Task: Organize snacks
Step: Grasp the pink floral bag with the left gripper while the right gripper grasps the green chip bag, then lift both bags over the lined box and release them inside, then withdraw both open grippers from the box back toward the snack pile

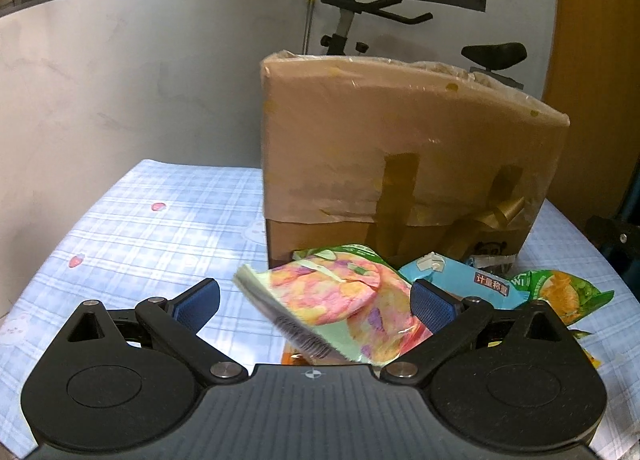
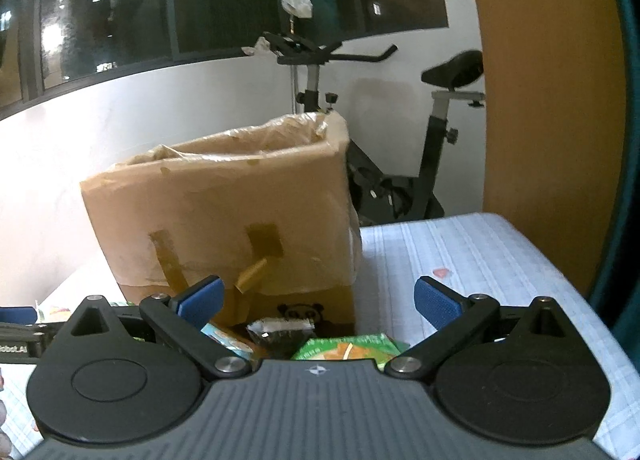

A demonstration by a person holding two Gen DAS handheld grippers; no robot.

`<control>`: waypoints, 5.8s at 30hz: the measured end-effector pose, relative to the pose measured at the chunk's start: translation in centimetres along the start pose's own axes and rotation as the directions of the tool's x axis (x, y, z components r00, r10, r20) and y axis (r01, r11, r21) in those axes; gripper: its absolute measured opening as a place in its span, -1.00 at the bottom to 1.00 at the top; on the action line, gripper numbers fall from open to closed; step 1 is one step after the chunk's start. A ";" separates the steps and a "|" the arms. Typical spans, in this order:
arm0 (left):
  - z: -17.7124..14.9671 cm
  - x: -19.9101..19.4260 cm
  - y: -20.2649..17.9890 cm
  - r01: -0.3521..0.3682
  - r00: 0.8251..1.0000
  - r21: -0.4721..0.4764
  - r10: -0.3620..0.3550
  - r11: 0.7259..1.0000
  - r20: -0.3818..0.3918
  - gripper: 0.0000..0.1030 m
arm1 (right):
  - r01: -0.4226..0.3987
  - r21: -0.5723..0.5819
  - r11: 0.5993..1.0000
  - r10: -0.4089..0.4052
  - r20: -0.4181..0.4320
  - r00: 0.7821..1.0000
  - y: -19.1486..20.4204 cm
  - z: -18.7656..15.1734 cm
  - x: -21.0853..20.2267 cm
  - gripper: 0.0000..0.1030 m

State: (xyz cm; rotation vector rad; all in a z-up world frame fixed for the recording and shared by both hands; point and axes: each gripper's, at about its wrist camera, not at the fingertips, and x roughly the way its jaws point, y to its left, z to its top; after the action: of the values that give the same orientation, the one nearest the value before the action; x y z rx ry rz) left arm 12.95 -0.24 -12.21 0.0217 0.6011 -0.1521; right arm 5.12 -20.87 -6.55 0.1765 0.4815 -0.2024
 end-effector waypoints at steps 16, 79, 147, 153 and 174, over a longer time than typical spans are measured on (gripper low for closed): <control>0.2 1.6 -0.1 0.003 1.000 -0.033 -0.003 0.999 0.013 0.44 | 0.065 0.073 0.995 -0.061 -0.065 0.996 -3.3 -1.8 0.7 1.00; -0.2 -3.6 4.3 0.122 0.983 -0.211 -0.089 0.970 0.159 0.34 | -0.011 -0.085 0.996 -0.014 -0.284 0.959 -0.4 -3.5 8.6 0.99; 18.6 5.9 -1.3 0.008 0.984 0.201 -0.043 0.980 0.170 0.39 | -0.190 -0.170 0.967 0.181 -0.069 0.981 5.5 13.6 16.0 0.56; 18.5 6.5 -0.9 -0.012 0.991 0.214 -0.017 0.977 0.134 0.57 | -0.190 -0.147 0.971 0.172 -0.129 0.977 5.6 13.0 17.6 0.59; 19.0 3.3 1.0 -0.031 0.981 0.174 -0.003 0.984 0.196 0.41 | -0.171 -0.066 0.983 0.160 -0.148 0.976 4.8 12.9 16.0 0.80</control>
State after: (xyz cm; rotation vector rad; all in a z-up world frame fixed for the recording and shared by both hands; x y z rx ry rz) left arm 26.49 -0.95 1.54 0.1804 0.3894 -0.1911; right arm 25.78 -21.45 -2.33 0.1539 0.6124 -0.0077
